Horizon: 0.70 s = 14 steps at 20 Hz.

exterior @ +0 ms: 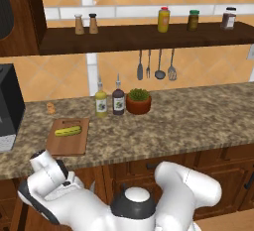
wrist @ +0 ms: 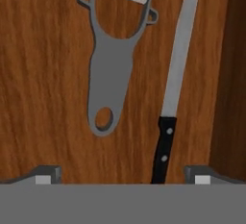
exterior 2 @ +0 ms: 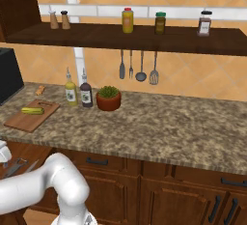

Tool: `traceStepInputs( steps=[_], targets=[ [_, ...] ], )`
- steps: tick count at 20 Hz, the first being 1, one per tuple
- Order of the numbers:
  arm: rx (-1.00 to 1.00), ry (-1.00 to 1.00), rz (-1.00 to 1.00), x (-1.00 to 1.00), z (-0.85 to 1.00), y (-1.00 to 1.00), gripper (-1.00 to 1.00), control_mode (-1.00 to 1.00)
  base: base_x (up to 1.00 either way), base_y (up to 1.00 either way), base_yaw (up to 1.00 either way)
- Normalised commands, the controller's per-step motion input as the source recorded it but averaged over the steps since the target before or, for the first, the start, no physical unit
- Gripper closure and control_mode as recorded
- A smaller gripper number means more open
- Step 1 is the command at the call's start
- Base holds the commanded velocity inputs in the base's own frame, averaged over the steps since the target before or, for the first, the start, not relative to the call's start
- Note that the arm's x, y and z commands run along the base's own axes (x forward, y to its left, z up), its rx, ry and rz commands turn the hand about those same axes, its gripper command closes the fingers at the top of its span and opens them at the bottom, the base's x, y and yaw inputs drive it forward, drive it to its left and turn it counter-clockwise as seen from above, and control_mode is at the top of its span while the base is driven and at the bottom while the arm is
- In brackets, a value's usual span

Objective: Place the appropriate cutting tool for cutting the cucumber skin on the cutting board.

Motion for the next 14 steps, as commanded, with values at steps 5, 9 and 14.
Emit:
traceStepInputs(
  steps=[5,9,14],
  targets=[
    [-0.01,-0.08,0.12,0.40,-0.27,0.00,-1.00,-1.00,0.00,0.00,0.00],
    [0.00,0.00,0.12,0.38,-0.22,0.00,-1.00,-1.00,0.00,0.00,0.00],
    [0.05,0.00,0.04,0.02,-0.36,0.08,-1.00,-1.00,0.00,0.00,0.00]
  ],
)
